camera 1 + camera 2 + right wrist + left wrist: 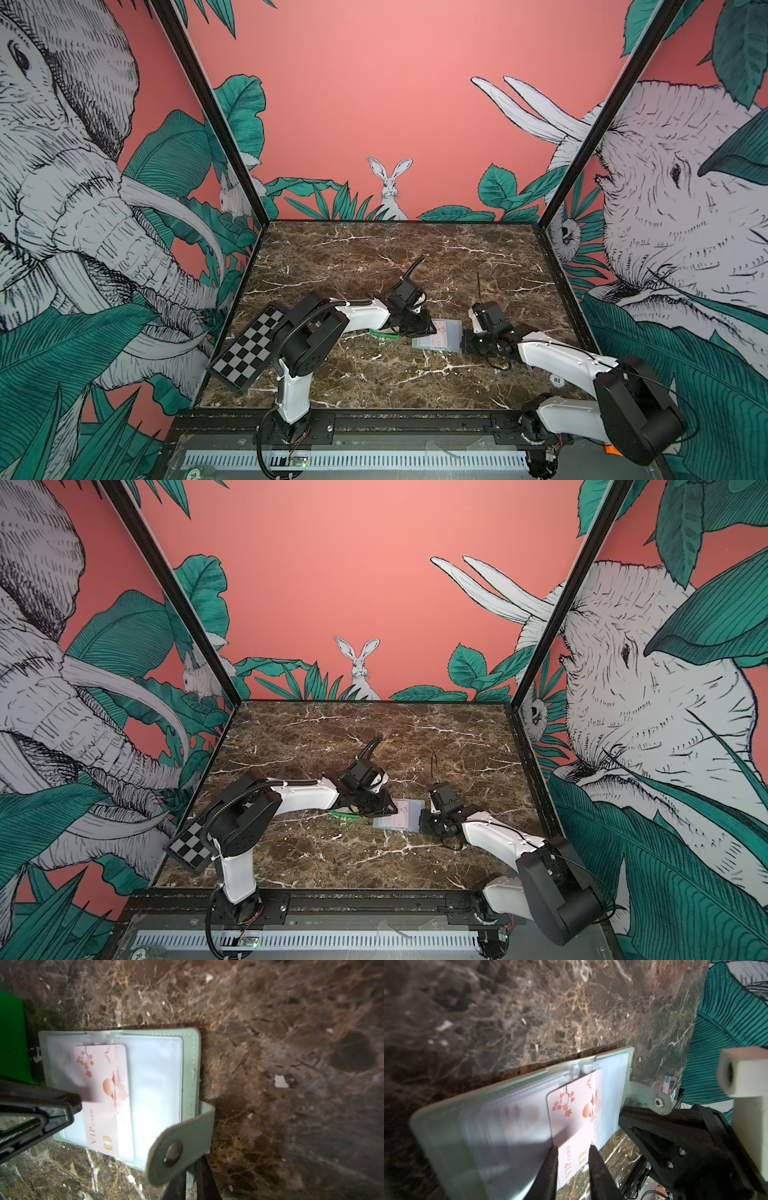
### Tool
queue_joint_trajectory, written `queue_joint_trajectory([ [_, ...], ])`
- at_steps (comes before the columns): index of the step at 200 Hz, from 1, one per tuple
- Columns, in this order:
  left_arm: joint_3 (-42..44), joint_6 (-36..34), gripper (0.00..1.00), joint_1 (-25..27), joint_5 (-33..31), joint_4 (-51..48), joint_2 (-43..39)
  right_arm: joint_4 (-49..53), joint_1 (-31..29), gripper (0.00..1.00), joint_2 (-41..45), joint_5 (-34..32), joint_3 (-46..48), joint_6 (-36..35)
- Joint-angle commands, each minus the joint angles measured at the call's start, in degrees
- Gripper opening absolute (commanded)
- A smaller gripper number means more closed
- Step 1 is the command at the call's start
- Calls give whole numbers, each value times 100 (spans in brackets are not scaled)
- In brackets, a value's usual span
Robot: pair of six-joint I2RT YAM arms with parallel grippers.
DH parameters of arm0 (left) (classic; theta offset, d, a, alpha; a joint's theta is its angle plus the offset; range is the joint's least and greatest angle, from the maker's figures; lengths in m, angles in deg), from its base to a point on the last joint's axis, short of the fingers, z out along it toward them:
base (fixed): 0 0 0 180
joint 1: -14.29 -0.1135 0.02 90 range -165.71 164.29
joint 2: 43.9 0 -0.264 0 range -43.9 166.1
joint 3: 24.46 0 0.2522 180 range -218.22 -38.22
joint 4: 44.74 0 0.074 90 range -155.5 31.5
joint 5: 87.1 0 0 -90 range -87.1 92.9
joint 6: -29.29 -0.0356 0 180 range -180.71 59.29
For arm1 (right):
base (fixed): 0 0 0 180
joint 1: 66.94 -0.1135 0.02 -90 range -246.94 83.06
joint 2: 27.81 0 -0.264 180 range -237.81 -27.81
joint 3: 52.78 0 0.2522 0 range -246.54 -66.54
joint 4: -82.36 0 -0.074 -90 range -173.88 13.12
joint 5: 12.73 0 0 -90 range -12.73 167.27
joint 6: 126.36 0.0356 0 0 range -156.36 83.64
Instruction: Put the credit cards into the card holder
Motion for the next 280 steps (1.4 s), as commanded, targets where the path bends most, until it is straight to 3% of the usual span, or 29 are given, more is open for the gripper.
queue_joint_trajectory([
  [1, -8, 204, 28, 47, 123, 295, 57, 177, -3, 12, -95, -30, 21, -43],
  [97, -179, 255, 28, 108, 170, 319, 167, 155, -3, 12, -112, -10, 31, -40],
  [159, -361, -421, 29, 120, -711, -1100, -200, 143, -4, 12, -103, 1, 22, -21],
  [280, -143, 324, 29, 179, 185, 426, 230, 157, -7, 12, -101, 0, 42, -34],
])
